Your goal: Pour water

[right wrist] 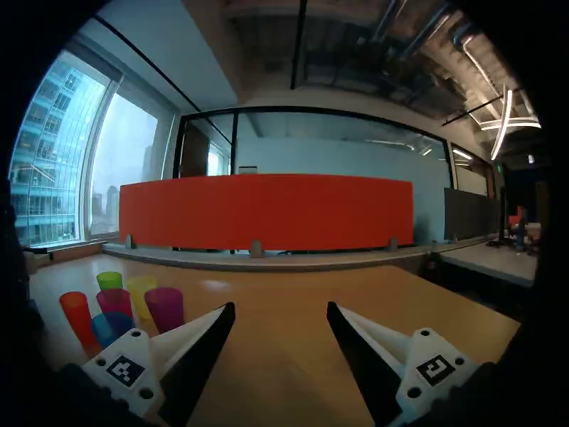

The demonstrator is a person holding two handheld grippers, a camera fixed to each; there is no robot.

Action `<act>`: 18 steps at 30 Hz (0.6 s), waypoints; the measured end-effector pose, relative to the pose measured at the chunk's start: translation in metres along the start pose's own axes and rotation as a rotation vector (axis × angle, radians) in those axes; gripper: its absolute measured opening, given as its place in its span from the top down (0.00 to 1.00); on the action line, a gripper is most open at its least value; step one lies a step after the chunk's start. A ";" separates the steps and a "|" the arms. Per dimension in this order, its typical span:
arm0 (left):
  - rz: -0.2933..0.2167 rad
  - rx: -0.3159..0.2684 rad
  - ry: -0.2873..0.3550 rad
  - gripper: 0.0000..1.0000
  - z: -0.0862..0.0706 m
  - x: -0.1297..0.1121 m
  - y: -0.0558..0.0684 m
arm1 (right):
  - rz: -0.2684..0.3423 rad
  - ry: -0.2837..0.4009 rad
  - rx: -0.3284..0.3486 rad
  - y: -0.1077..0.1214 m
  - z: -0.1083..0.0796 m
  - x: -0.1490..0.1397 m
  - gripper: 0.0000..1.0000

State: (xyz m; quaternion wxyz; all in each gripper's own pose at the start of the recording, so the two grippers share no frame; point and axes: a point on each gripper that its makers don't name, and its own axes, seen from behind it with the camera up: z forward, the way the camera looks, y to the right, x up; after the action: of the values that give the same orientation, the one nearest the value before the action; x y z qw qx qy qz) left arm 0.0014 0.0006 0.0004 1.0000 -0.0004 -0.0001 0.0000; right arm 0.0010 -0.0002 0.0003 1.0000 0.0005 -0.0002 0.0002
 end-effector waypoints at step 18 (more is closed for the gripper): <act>0.028 -0.065 -0.006 0.00 0.017 0.078 0.015 | -0.009 -0.026 0.052 -0.004 0.009 0.083 0.00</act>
State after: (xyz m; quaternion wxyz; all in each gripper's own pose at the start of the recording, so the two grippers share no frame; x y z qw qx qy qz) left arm 0.0790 0.0151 0.0173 0.9994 -0.0328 -0.0033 0.0137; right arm 0.0838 -0.0037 0.0093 0.9996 0.0264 -0.0133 -0.0043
